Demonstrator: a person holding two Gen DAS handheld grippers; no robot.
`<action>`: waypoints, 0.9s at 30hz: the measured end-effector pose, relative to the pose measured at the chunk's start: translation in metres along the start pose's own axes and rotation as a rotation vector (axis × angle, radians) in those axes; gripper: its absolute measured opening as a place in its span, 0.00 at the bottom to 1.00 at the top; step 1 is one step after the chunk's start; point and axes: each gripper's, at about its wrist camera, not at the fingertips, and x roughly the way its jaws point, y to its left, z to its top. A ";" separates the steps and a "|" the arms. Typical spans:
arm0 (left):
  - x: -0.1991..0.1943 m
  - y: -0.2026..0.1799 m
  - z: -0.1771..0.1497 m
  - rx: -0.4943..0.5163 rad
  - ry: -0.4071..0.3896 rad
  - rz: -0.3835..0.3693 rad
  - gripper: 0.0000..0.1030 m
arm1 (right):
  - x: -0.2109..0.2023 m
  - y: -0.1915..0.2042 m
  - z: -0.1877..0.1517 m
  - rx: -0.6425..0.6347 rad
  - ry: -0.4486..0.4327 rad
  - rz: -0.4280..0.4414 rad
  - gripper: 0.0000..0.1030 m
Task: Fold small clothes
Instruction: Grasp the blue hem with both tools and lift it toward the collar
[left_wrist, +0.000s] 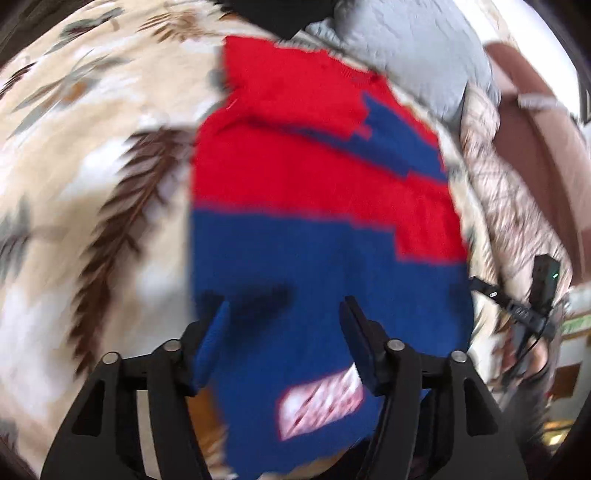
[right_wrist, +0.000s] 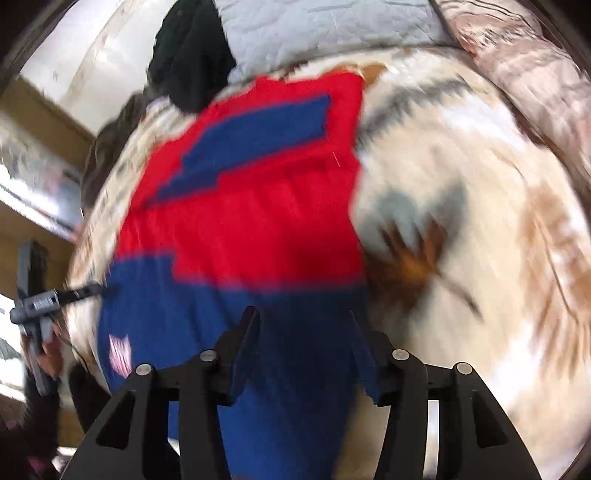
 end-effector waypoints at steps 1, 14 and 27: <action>-0.001 0.005 -0.013 0.005 0.022 0.011 0.61 | -0.001 -0.005 -0.014 0.009 0.017 0.003 0.51; 0.008 0.002 -0.109 -0.049 0.133 -0.066 0.76 | 0.004 0.001 -0.092 -0.051 0.080 0.162 0.49; -0.007 0.011 -0.109 -0.126 0.111 -0.248 0.06 | -0.006 0.014 -0.098 -0.099 0.042 0.353 0.08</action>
